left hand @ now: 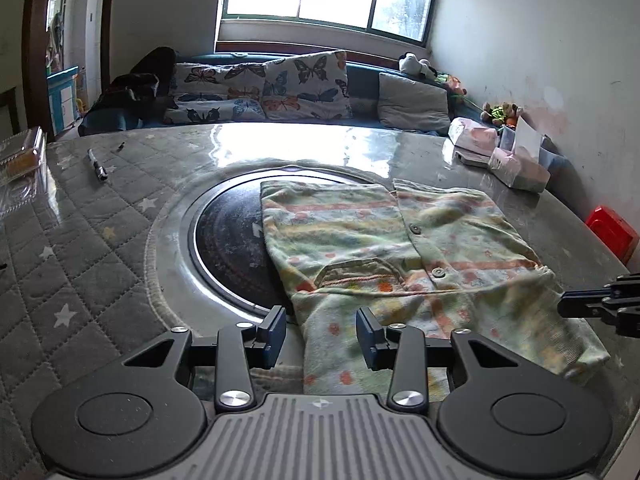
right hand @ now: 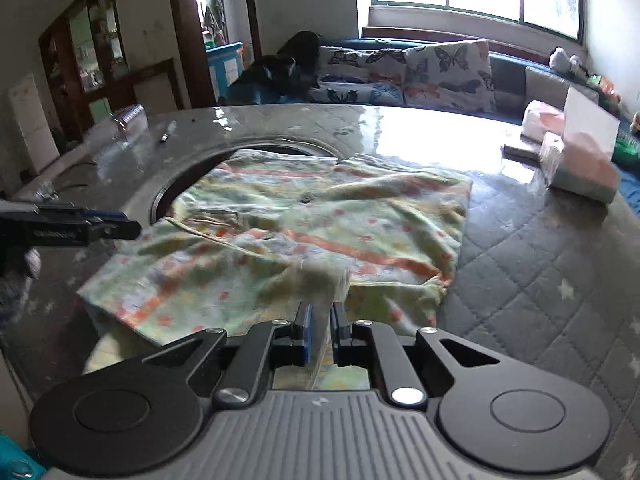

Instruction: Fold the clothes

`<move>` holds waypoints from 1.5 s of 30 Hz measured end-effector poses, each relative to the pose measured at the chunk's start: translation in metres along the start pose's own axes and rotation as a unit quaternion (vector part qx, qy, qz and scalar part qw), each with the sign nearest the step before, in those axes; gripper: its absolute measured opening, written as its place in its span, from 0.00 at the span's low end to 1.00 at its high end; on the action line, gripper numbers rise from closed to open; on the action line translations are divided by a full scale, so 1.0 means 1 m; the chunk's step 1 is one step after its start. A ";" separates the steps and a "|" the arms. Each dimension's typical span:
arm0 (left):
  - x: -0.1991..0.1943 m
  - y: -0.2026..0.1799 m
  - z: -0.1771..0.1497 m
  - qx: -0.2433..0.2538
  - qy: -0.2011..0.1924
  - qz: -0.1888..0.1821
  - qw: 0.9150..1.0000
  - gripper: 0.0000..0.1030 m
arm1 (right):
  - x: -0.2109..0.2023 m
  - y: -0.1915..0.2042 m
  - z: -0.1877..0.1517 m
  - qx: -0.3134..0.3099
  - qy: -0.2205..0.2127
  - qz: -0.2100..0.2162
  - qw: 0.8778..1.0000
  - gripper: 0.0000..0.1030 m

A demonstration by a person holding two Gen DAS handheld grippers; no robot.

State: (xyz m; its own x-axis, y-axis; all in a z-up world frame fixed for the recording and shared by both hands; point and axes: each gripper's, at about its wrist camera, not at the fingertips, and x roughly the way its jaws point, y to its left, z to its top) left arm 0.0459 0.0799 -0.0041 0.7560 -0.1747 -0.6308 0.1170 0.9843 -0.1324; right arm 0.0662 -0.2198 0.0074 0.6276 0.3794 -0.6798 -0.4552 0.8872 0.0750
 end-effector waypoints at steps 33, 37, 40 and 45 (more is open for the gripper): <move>-0.002 -0.070 -0.038 0.146 0.029 -0.061 0.987 0.30 | 0.003 0.025 -0.022 -0.110 0.044 0.067 0.991 0.25; -0.014 -0.068 -0.034 0.131 0.028 -0.062 0.989 0.33 | 0.001 0.027 -0.028 -0.119 0.046 0.065 0.990 0.26; -0.026 -0.067 -0.034 0.120 0.032 -0.064 0.990 0.43 | -0.005 0.027 -0.029 -0.121 0.040 0.061 0.990 0.27; -0.039 -0.065 -0.037 0.094 0.058 -0.071 0.991 0.47 | -0.015 0.026 -0.030 -0.124 0.031 0.055 0.990 0.33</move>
State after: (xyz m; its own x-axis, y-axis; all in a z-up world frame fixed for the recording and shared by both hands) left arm -0.0154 0.0219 0.0011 0.6457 -0.3033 -0.7008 0.3439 0.9349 -0.0877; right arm 0.0263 -0.2102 -0.0024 0.5295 0.4463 -0.7214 -0.6642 0.7471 -0.0252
